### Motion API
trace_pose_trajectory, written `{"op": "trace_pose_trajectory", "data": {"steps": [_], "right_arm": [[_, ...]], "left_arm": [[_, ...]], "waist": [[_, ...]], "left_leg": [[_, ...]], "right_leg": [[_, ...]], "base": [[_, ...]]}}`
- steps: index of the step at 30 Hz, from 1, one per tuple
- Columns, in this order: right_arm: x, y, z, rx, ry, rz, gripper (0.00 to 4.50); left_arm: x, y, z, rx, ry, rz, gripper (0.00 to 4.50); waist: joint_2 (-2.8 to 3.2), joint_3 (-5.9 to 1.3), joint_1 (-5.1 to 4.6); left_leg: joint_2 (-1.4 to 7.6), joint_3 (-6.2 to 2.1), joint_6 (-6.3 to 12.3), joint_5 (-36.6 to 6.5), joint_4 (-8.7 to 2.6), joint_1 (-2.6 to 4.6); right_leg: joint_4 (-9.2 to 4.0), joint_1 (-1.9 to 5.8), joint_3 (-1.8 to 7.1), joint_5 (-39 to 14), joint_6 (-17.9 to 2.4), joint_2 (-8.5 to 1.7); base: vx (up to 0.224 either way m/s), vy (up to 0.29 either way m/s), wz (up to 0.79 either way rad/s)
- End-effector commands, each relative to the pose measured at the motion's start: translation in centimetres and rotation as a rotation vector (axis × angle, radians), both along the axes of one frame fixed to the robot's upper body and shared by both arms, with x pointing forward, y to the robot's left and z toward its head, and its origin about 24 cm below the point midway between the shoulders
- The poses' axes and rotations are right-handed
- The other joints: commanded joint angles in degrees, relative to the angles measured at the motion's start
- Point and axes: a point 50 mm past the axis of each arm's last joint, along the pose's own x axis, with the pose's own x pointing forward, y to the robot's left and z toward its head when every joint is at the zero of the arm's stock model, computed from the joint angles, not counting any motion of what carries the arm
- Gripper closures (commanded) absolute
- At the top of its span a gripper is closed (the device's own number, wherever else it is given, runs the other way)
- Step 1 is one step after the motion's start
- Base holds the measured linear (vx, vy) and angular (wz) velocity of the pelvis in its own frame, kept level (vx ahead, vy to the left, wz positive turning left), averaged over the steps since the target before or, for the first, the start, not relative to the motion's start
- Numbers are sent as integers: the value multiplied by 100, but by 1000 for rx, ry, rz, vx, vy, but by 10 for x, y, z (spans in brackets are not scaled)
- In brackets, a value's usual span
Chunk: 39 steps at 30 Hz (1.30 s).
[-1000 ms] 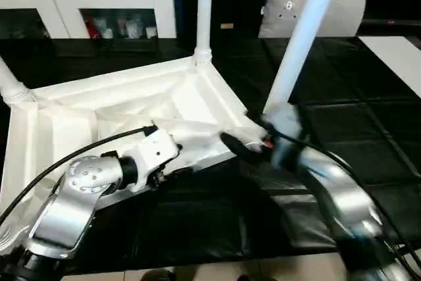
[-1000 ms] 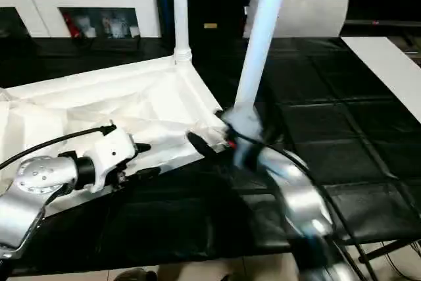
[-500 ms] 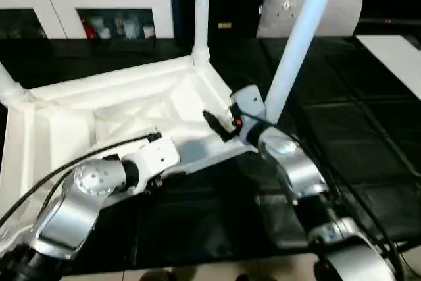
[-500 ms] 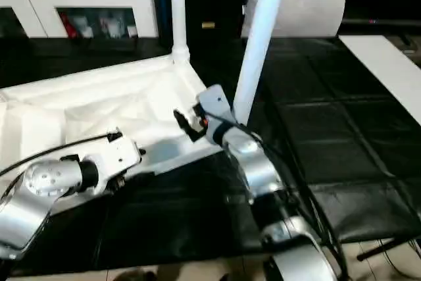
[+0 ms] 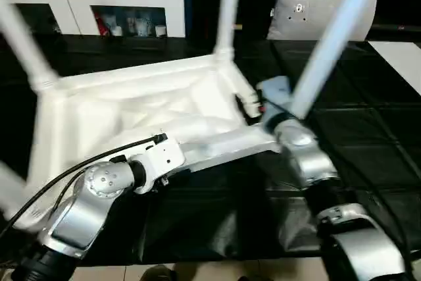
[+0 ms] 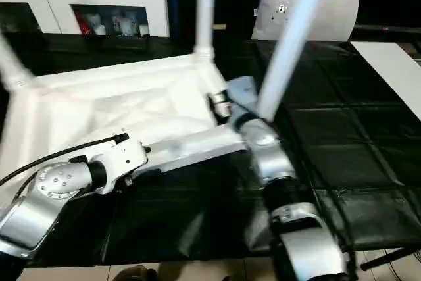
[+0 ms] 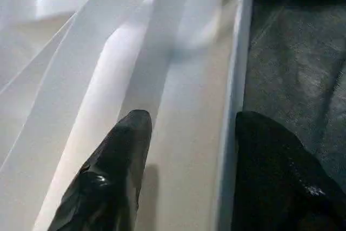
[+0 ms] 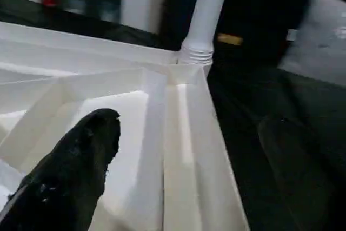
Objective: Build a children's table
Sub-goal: Rotate leg to tighten, then rotate table base
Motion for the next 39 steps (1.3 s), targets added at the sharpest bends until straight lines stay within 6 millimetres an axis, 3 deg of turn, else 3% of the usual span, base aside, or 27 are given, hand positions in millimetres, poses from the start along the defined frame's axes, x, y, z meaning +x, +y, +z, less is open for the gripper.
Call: {"op": "trace_pose_trajectory", "data": {"steps": [1,5,8,9,12,13,16,19,23,24,27,30,34,35,38,39], "right_arm": [[-2,-35,-2,-7,-5,-117,0],[-5,-52,-2,-25,-10,-155,0],[-9,-70,0,-40,-24,-194,0],[-10,-71,1,-40,-27,-193,0],[-13,-58,3,-34,-60,-118,0],[-15,-51,4,-28,-76,-80,0],[-19,-39,5,-3,-93,-27,0],[-25,-24,5,10,-115,56,0],[-41,0,5,48,-146,224,0],[-44,2,5,78,-144,248,0],[-50,5,5,127,-129,286,0],[-66,7,11,205,-135,364,0],[-77,4,8,171,-124,377,0],[-81,2,3,161,-79,384,0],[-91,1,-3,166,-6,424,0],[-96,1,-4,161,8,455,0]], "left_arm": [[8,5,3,34,-55,49,173],[16,3,6,30,-111,68,173],[30,-9,14,-30,-196,105,173],[32,-13,15,-57,-204,108,173],[31,-26,16,-162,-213,124,173],[30,-28,16,-201,-215,145,173],[28,-27,15,-244,-220,182,173],[24,-22,14,-295,-228,237,173],[16,-5,15,-414,-266,392,173],[14,0,15,-430,-278,425,145],[9,8,13,-451,-293,471,136],[-9,24,3,-491,-345,539,97],[-25,35,-10,-472,-375,613,80],[-30,43,-13,-484,-403,695,80],[-39,56,-15,-516,-457,832,55],[-42,62,-13,-525,-494,878,50]], "waist": [[43,-409,-59],[17,-419,-54],[20,-433,-46],[58,-446,-37],[6,-449,-69],[29,-461,-82],[-7,-464,-126],[-5,-448,-174],[18,-417,-202],[22,-408,-206],[27,-388,-200],[16,-371,-185],[19,-374,-188],[43,-358,-191],[1,-331,-197],[-21,-324,-190]], "left_leg": [[218,-89,-227,-1408,-418,170],[205,-93,-139,-1289,-399,130],[202,-92,-120,-1233,-382,125],[210,-109,-128,-1202,-377,113],[201,-107,-64,-1148,-367,67],[207,-115,-21,-1117,-362,69],[201,-119,77,-1039,-357,26],[227,-109,158,-1132,-351,48],[267,-125,102,-1469,-386,65],[269,-129,76,-1601,-404,85],[279,-141,58,-1796,-427,99],[285,-158,51,-1885,-453,67],[281,-148,19,-1928,-454,76],[273,-153,1,-2027,-462,78],[260,-160,-39,-2275,-460,82],[263,-177,-35,-2324,-460,84]], "right_leg": [[-359,193,232,-947,-967,-276],[-366,213,224,-965,-948,-283],[-363,226,217,-902,-965,-275],[-342,241,211,-821,-992,-284],[-341,278,201,-672,-1029,-288],[-334,275,199,-635,-1051,-297],[-333,299,189,-615,-1092,-300],[-367,264,191,-830,-1111,-300],[-416,231,186,-1217,-1038,-287],[-438,204,188,-1363,-1011,-276],[-464,186,196,-1540,-904,-270],[-489,200,204,-1670,-759,-285],[-502,174,208,-1654,-693,-263],[-524,169,204,-1802,-678,-258],[-575,167,202,-2282,-519,-262],[-617,152,195,-2563,-383,-274]], "base": [[0,0,0],[0,0,0],[0,0,0],[0,0,0],[0,0,0],[0,0,0],[0,0,0],[0,0,0],[0,0,0],[0,0,0],[0,0,0],[0,0,0],[0,0,0],[0,0,0],[0,0,0],[0,0,0]]}}
